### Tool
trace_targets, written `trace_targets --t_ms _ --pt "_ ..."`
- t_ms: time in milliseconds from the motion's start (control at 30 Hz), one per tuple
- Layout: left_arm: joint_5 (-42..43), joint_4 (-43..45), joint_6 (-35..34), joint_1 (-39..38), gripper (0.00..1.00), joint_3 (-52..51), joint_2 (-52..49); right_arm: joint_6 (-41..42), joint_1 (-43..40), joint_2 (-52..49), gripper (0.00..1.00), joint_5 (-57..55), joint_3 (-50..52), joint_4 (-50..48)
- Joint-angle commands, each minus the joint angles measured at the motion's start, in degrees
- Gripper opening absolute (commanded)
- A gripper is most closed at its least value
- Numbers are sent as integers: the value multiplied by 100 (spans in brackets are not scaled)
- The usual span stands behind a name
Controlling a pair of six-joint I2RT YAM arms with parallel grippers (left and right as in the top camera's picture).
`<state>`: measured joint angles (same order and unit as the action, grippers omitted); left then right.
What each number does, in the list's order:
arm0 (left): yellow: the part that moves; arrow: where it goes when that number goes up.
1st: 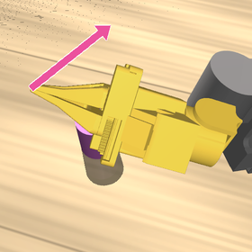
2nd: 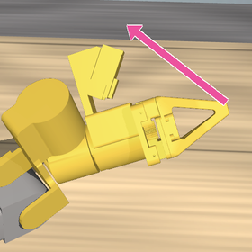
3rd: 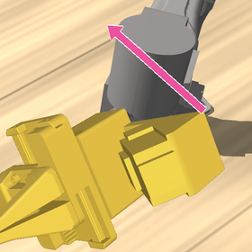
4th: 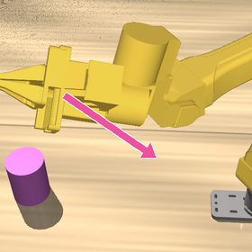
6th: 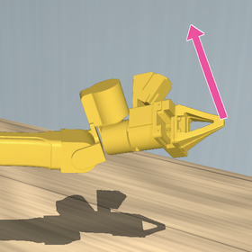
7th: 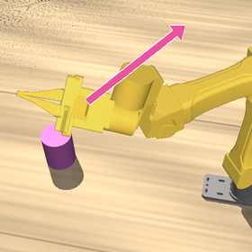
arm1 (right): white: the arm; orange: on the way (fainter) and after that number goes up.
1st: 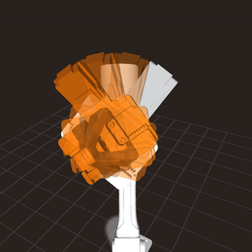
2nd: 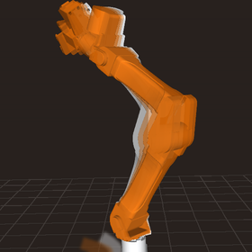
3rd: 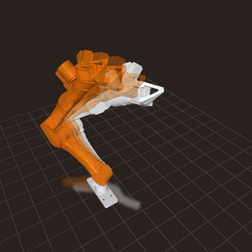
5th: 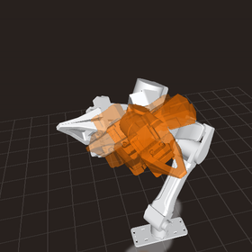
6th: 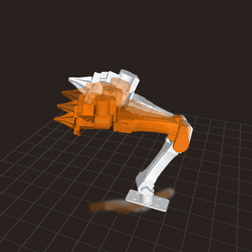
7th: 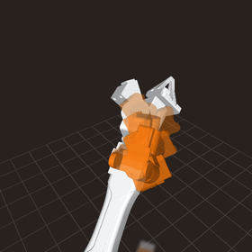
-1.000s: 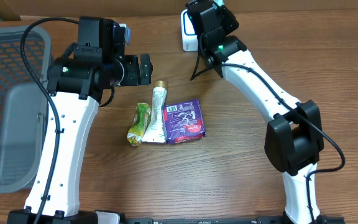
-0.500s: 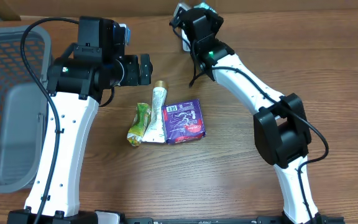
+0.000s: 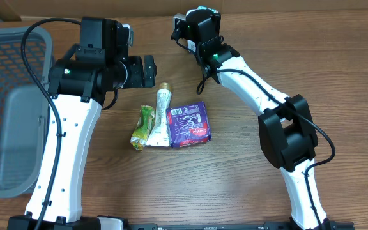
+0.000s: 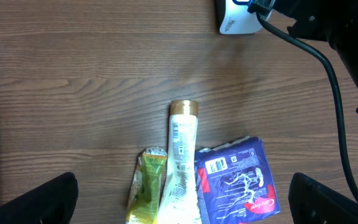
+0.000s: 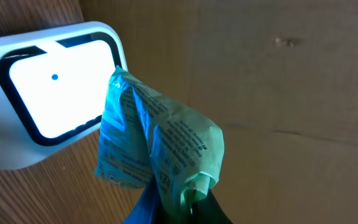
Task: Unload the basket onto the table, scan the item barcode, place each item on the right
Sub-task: 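Lift the pouch with the right gripper and hold it before the scanner, then carry the pouch to the table's right side and release it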
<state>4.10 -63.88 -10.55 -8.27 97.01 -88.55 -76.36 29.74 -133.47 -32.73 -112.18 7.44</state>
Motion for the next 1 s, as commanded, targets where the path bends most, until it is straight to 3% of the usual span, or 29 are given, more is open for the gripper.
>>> trace_targets --t_ms 0,267,433,600,733,833,967 --pt "0 2 9 -37 100 52 -31 -61 20 72 4 249 -140 -94" --pt "0 2 9 -37 99 52 -31 -61 9 72 4 284 -140 -302" --pt "0 2 9 -37 100 52 -31 -11 11 149 4 293 -140 328" --pt "0 2 9 -37 100 52 -31 999 -7 605 4 658 -140 699" --pt "0 2 9 -37 100 52 -31 2105 -22 1281 4 876 -140 1255" --pt "0 2 9 -37 100 52 -31 3698 -22 1928 4 885 -142 2118" --pt "0 2 9 -37 100 52 -31 7501 -103 2745 4 890 -142 3849"
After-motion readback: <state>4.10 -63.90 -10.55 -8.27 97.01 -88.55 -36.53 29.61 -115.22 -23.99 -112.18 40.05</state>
